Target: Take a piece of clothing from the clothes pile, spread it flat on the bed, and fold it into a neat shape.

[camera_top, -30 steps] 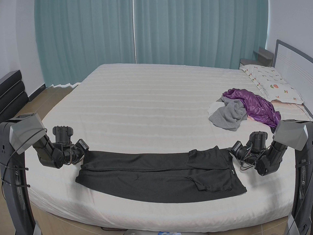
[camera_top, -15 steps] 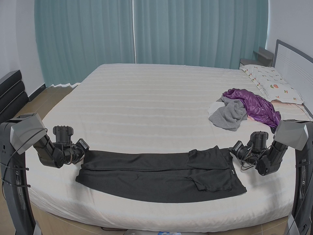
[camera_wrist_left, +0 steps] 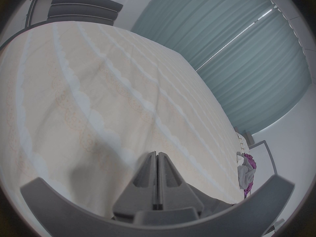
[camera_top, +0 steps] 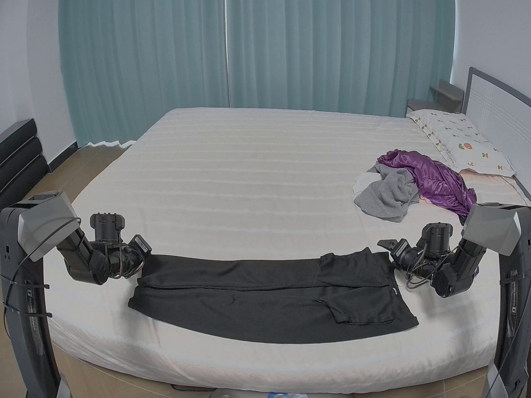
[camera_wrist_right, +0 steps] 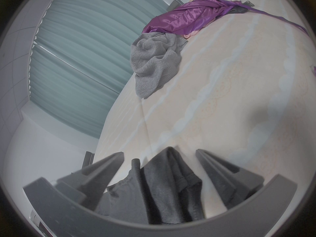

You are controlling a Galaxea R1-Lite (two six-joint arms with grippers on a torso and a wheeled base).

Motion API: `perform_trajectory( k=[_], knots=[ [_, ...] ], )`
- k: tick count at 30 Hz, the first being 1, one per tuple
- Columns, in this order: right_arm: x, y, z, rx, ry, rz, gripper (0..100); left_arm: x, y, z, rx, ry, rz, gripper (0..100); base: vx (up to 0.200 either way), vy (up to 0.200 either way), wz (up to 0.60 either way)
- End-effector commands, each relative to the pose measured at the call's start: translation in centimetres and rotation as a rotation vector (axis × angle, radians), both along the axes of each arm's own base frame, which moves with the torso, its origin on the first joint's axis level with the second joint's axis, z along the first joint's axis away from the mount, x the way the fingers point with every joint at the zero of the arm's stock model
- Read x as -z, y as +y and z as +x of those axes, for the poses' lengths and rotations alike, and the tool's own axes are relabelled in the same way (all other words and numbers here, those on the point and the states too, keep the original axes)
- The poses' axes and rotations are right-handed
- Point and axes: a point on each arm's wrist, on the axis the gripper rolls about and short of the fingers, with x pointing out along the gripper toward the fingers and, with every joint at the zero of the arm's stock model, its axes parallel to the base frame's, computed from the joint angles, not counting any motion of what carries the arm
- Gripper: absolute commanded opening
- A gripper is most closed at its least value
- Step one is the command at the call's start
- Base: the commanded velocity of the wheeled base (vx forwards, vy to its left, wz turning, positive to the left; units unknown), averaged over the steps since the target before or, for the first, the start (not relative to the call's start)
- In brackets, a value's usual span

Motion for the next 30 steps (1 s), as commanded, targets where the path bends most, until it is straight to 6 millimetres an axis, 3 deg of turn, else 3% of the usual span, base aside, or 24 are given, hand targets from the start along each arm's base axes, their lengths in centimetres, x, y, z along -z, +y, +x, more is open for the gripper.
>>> perform_trajectory(
  k=[1, 12, 26, 27, 28, 29, 30],
  knots=[
    [0.2, 0.0, 0.1, -0.001, 0.005, 0.001, 0, 0.0, 0.0, 0.0, 0.000, 0.000, 0.000, 0, 0.000, 0.000, 0.00],
    [-0.2, -1.5, 0.4, 0.047, -0.014, 0.003, 0, 0.0, -0.1, 0.1, 0.002, -0.002, -0.001, 0, 0.000, 0.000, 0.00],
    [-0.1, -1.2, 0.4, 0.040, -0.014, 0.002, 0, -0.1, 0.0, 0.3, 0.002, -0.011, -0.001, 0, 0.000, 0.000, 0.00],
    [-0.1, -1.2, 0.4, 0.040, -0.014, 0.002, 100, -0.1, 0.0, 0.3, 0.002, -0.011, -0.001, 0, 0.000, 0.000, 0.00],
    [-0.1, -1.2, 0.4, 0.040, -0.014, 0.002, 100, -0.1, 0.0, 0.3, 0.002, -0.011, -0.001, 0, 0.000, 0.000, 0.00],
    [-0.1, -1.2, 0.3, 0.037, -0.014, 0.003, 100, -0.1, 0.0, 0.4, 0.001, -0.011, -0.001, 100, 0.000, 0.000, 0.00],
    [-0.2, -1.2, 0.2, 0.037, -0.016, 0.003, 100, 0.0, 0.0, 0.4, 0.002, -0.009, -0.001, 100, 0.000, 0.000, 0.00]
  ],
)
